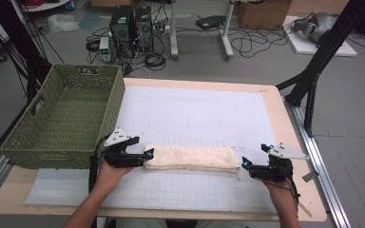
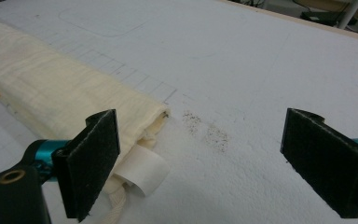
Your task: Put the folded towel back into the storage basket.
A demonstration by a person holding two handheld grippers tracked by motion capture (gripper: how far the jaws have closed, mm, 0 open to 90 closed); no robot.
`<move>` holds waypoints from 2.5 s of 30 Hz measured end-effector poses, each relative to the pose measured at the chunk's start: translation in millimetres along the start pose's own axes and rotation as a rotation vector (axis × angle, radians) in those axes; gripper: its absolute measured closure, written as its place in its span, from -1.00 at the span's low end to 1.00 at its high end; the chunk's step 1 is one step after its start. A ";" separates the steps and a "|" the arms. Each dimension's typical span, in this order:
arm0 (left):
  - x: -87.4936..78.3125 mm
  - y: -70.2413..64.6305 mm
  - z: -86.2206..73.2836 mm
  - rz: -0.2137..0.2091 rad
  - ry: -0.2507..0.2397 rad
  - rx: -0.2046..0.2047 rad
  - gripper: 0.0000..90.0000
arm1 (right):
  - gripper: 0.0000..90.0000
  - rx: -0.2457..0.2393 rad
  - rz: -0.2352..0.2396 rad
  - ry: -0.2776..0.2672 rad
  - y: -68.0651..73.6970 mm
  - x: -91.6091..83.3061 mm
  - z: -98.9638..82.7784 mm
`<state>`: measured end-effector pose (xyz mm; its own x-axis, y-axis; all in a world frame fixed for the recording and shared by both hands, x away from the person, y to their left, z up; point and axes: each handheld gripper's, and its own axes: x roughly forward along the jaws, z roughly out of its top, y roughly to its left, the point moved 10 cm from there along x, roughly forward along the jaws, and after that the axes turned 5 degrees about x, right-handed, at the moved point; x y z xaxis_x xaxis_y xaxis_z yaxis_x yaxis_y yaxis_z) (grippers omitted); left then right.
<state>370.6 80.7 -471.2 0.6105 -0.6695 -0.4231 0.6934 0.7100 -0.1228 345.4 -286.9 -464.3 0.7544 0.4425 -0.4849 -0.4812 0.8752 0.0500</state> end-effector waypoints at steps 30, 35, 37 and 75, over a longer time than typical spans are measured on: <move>8.3 -9.8 -40.8 -0.011 0.213 0.030 -0.08 | -0.75 -0.009 0.049 0.019 9.1 7.3 -2.5; 7.7 -14.8 -42.6 0.007 0.230 0.069 -0.08 | -0.76 -0.013 0.054 0.017 9.4 7.5 -2.7; 8.2 -16.5 -42.9 0.018 0.230 0.082 -0.07 | -0.76 -0.012 0.056 0.019 9.6 8.0 -3.2; 7.3 -26.1 -30.4 -0.064 0.135 0.083 0.77 | -0.55 -0.012 0.122 0.128 26.2 25.3 -19.9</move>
<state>345.4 63.9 -498.4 0.5110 -0.6733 -0.5343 0.7620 0.6425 -0.0810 342.9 -256.7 -492.7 0.6278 0.5159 -0.5828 -0.5716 0.8138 0.1047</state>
